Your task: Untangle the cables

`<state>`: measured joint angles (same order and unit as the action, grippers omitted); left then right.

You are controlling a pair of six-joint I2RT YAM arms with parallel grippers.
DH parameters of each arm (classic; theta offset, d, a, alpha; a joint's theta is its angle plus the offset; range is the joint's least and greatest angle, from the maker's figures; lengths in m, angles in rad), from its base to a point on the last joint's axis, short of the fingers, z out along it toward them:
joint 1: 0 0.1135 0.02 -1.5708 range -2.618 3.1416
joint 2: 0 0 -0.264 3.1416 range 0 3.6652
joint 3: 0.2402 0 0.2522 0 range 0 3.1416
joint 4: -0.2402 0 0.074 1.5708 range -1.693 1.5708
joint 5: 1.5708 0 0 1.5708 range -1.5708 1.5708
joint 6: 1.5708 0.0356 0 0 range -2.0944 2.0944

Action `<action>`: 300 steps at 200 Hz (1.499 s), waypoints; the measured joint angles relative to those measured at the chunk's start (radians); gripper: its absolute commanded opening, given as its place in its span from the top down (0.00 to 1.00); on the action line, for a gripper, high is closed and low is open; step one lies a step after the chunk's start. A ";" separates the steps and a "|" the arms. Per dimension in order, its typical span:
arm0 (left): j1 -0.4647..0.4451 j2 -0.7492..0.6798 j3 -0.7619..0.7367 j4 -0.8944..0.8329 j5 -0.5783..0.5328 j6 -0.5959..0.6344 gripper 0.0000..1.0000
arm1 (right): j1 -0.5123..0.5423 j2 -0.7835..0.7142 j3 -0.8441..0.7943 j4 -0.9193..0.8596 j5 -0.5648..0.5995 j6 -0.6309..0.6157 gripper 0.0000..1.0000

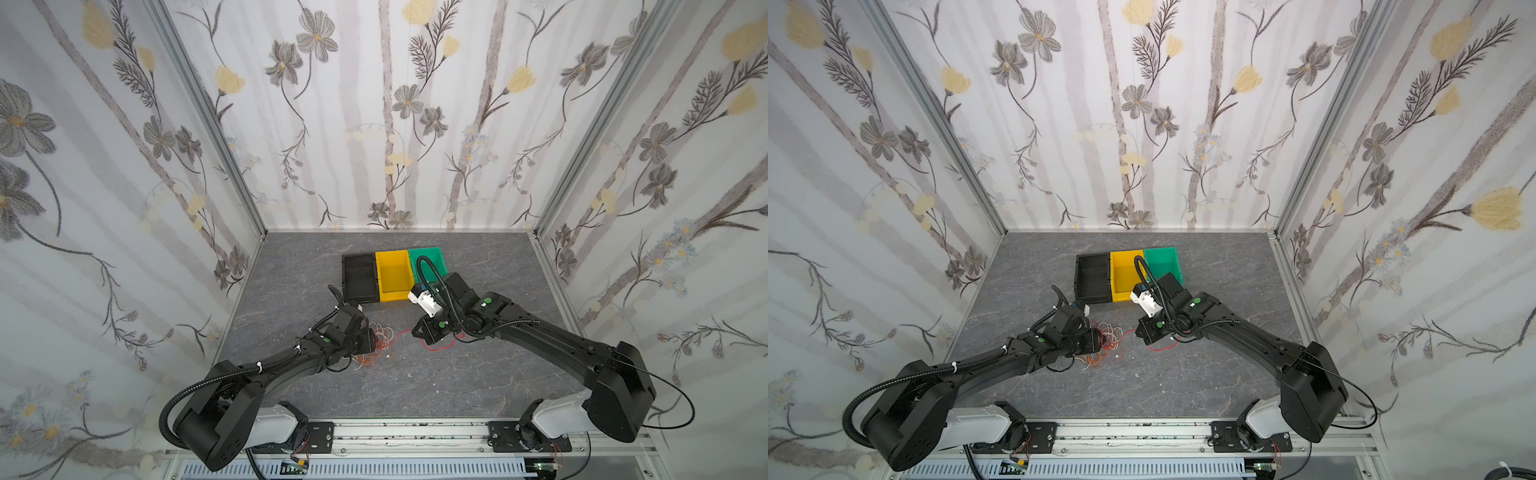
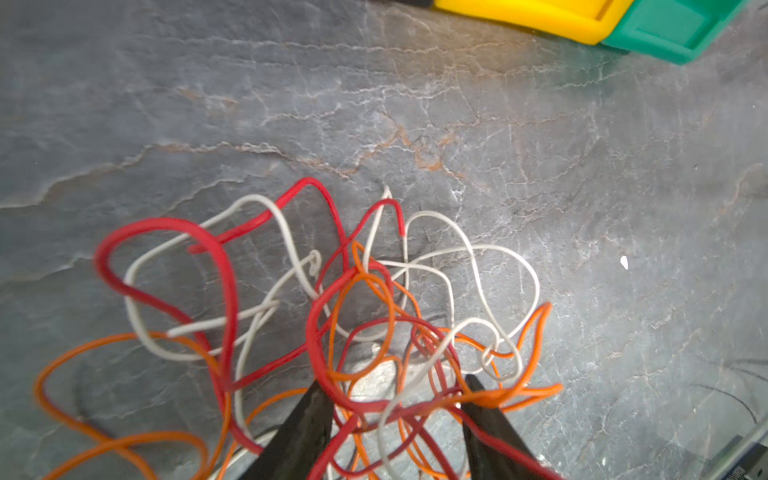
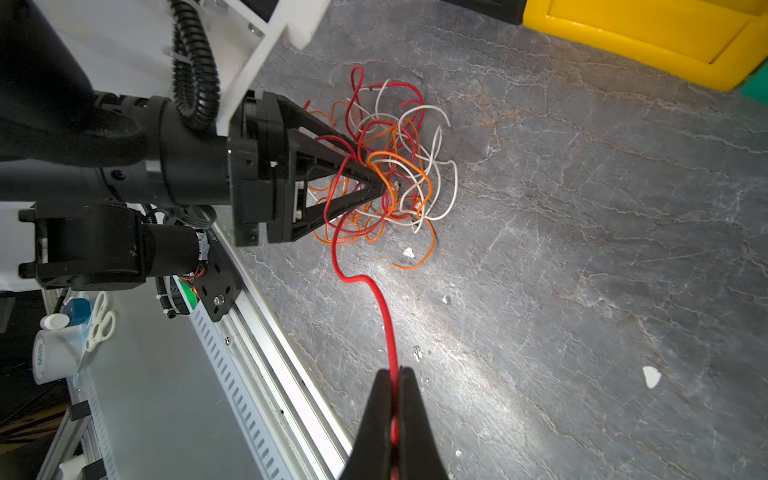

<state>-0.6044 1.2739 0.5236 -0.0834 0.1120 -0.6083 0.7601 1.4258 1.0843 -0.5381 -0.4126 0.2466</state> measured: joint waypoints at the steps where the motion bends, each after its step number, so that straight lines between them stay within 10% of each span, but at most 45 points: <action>1: 0.000 -0.001 0.000 -0.001 -0.001 -0.001 0.57 | 0.000 -0.001 0.000 0.001 0.000 -0.001 1.00; 55: 0.046 -0.163 -0.043 -0.100 -0.117 -0.040 0.78 | 0.001 -0.042 0.007 -0.028 0.045 -0.010 1.00; 157: 0.130 -0.208 -0.053 -0.220 -0.156 -0.046 0.78 | -0.056 -0.182 -0.007 -0.102 0.158 -0.012 1.00; 247: 0.160 -0.201 0.036 -0.274 -0.026 0.016 0.31 | -0.035 -0.071 -0.026 -0.025 0.010 0.034 1.00; 300: 0.160 -0.276 0.176 -0.430 -0.006 0.068 0.23 | -0.008 0.018 0.008 0.010 0.054 0.064 1.00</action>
<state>-0.4442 0.9977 0.6998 -0.5137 0.1055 -0.5407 0.7525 1.4441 1.0927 -0.5285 -0.3588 0.3103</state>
